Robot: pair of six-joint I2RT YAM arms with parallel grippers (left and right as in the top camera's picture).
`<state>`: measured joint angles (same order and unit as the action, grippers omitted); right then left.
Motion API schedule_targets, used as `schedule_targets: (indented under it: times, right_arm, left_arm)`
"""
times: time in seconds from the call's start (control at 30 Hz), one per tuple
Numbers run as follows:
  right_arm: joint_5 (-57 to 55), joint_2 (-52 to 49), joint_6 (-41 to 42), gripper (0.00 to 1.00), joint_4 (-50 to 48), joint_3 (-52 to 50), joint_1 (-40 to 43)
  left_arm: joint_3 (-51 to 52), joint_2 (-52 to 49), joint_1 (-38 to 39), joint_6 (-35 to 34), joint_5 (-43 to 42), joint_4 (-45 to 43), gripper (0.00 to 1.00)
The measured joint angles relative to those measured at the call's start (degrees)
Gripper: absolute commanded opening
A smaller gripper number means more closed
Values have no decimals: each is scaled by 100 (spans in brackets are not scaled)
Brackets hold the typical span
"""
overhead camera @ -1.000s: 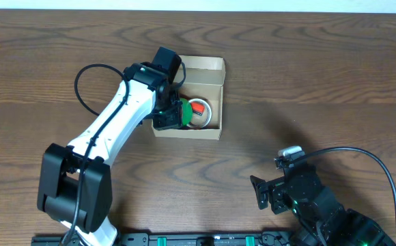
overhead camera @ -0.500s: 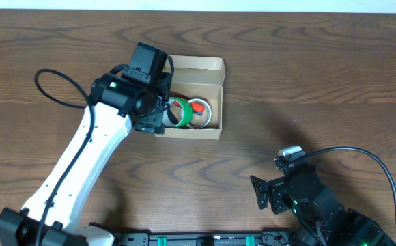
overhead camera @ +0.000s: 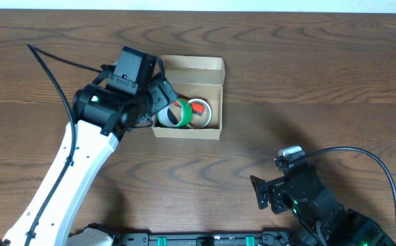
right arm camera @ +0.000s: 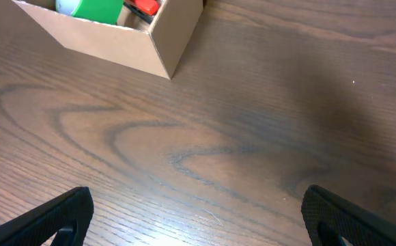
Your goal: Pack container
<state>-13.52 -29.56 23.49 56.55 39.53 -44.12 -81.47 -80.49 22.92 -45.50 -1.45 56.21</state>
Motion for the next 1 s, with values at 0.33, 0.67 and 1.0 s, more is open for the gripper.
schedule_targets:
  times: [0.33, 0.67, 1.0]
  right_arm:
    - [0, 0, 0, 99, -2, 0, 0]
    - [0, 0, 0, 99, -2, 0, 0]
    - [-107, 0, 0, 99, -232, 0, 0]
  left_arm:
    - [0, 142, 0, 846, 13, 476, 96]
    - [0, 142, 0, 955, 15, 640, 96]
    - [0, 142, 0, 955, 15, 643, 96]
